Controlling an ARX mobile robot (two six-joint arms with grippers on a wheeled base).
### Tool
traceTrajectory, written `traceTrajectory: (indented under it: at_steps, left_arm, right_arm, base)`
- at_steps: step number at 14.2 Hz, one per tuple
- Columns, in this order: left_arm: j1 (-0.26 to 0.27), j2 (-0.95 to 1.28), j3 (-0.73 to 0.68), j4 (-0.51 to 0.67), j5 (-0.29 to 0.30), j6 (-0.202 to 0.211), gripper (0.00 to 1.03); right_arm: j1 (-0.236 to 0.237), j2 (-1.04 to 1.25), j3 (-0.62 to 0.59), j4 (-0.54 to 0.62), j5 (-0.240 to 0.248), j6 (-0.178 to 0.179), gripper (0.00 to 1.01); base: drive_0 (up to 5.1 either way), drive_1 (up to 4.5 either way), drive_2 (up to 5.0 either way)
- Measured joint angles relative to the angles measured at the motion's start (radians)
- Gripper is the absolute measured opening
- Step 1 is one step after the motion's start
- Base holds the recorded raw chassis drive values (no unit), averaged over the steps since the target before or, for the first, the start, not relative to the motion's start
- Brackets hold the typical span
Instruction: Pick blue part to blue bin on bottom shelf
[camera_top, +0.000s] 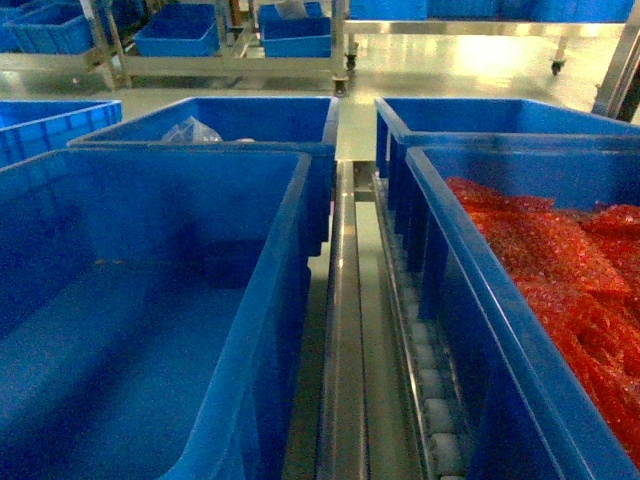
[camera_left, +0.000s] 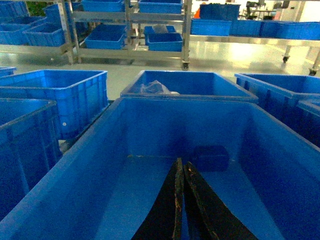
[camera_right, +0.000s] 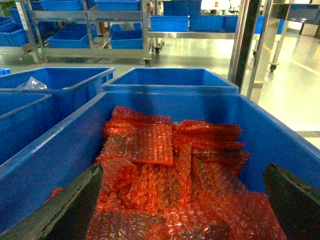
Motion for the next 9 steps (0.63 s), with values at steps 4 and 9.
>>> traceTrajectory:
  at_steps: [4, 9]
  left_arm:
    - [0.0, -0.082, 0.0, -0.09, 0.0, 0.0, 0.02]
    - [0.001, -0.238, 0.0, -0.253, 0.0, 0.003, 0.02]
  right_arm:
    - [0.0, 0.0, 0.0, 0.0, 0.0, 0.0, 0.98]
    - [0.0, 0.0, 0.0, 0.0, 0.0, 0.0, 0.98]
  base:
    - [0.0, 0.0, 0.0]
    - [0.0, 0.0, 0.0]
